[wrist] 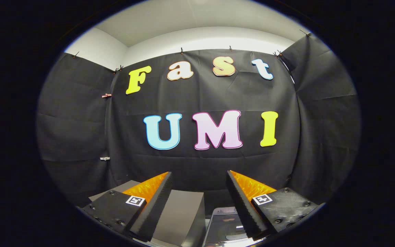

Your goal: Put the clothes into the washing machine and then close the washing machine lid.

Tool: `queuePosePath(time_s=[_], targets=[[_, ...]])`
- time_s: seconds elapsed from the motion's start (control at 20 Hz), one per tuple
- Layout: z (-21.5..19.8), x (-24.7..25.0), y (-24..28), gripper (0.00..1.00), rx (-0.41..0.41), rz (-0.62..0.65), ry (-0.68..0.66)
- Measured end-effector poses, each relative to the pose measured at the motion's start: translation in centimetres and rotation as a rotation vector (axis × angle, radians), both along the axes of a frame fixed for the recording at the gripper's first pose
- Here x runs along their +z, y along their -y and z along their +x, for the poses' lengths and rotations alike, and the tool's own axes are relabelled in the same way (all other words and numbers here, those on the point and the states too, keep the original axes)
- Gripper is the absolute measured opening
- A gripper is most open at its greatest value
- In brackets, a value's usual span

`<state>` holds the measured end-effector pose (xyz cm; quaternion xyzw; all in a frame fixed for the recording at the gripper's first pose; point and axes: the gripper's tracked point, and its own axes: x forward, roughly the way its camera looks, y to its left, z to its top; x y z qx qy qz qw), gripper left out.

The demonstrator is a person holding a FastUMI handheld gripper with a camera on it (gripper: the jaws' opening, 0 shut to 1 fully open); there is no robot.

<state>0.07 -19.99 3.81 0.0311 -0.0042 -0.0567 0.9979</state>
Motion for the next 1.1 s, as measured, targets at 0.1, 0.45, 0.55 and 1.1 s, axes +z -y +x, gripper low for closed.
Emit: queuePosePath(time_s=[0.1,0.45,0.55,1.1], targets=[[-0.1,-0.2,-0.1,0.98,0.002,0.0,-0.005],[-0.1,-0.4,-0.8,0.98,0.014,-0.013,-0.009],[-0.1,-0.4,-0.9,0.98,0.016,-0.01,-0.012],[0.0,-1.1,-1.0,0.98,0.026,-0.029,-0.035]])
